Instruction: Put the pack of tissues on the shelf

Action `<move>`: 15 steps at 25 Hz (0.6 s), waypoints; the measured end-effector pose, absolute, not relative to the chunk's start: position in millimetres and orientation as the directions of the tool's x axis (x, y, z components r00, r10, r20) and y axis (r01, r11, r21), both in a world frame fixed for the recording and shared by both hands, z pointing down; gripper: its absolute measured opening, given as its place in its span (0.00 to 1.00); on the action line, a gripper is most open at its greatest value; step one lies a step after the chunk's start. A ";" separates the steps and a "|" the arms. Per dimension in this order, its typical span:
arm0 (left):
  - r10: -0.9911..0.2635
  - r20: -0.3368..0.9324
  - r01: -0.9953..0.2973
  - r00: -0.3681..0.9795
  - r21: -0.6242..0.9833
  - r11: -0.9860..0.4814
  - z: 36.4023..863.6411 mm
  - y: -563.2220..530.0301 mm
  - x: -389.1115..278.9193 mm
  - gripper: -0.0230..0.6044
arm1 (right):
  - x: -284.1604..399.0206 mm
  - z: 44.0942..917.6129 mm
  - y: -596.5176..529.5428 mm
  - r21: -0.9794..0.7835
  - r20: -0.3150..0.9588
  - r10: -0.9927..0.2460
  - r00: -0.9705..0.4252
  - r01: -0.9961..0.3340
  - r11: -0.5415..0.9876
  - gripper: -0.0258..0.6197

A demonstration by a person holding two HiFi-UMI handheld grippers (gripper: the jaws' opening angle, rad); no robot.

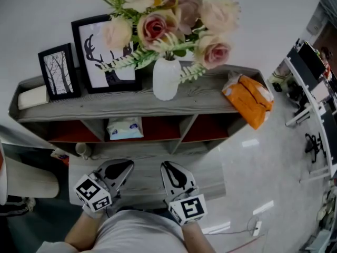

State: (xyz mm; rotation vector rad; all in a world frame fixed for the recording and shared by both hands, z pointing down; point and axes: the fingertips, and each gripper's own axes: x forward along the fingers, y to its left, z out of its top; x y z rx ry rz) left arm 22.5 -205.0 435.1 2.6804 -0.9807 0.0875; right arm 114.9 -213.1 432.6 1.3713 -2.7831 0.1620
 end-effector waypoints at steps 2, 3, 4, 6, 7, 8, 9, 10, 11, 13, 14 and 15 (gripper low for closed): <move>-0.624 0.155 -0.642 0.766 0.238 -0.729 435.2 -205.2 21.9 0.06 | 113.7 431.6 -213.1 -0.069 0.078 -0.785 -0.614 -0.789 0.610 0.10; -0.625 0.155 -0.643 0.765 0.235 -0.729 435.3 -205.3 21.5 0.06 | 113.2 430.9 -213.2 -0.061 0.077 -0.784 -0.616 -0.788 0.613 0.10; -0.627 0.154 -0.645 0.764 0.232 -0.729 435.3 -205.4 21.1 0.06 | 112.9 430.4 -213.0 -0.055 0.077 -0.783 -0.617 -0.787 0.615 0.10; -0.630 0.152 -0.647 0.761 0.229 -0.727 435.2 -205.6 20.1 0.06 | 113.1 430.5 -212.7 -0.051 0.082 -0.783 -0.617 -0.787 0.615 0.09; -0.633 0.150 -0.650 0.759 0.226 -0.725 435.1 -205.9 19.4 0.06 | 113.3 431.0 -212.7 -0.053 0.085 -0.783 -0.617 -0.787 0.615 0.09; -0.637 0.148 -0.653 0.756 0.221 -0.724 435.1 -206.2 18.7 0.06 | 113.6 431.5 -212.8 -0.055 0.086 -0.783 -0.616 -0.787 0.614 0.09; -0.642 0.146 -0.658 0.753 0.213 -0.722 435.2 -206.5 17.9 0.06 | 113.9 432.1 -212.9 -0.058 0.088 -0.783 -0.615 -0.788 0.613 0.09; -0.647 0.145 -0.663 0.748 0.204 -0.721 435.4 -206.6 17.2 0.06 | 114.4 432.8 -213.0 -0.060 0.091 -0.785 -0.613 -0.790 0.610 0.09; -0.651 0.145 -0.667 0.745 0.196 -0.719 435.6 -206.4 16.6 0.06 | 114.7 433.4 -213.0 -0.062 0.094 -0.786 -0.611 -0.792 0.608 0.09; -0.654 0.142 -0.669 0.743 0.193 -0.718 435.8 -205.7 16.0 0.06 | 115.0 433.8 -212.9 -0.065 0.095 -0.788 -0.609 -0.794 0.605 0.09; -0.653 0.139 -0.667 0.745 0.197 -0.719 435.7 -205.3 16.0 0.06 | 114.9 433.8 -213.0 -0.066 0.095 -0.788 -0.608 -0.794 0.604 0.09; -0.652 0.136 -0.666 0.746 0.202 -0.719 435.5 -205.0 15.9 0.06 | 114.6 433.8 -213.0 -0.066 0.095 -0.789 -0.607 -0.795 0.603 0.09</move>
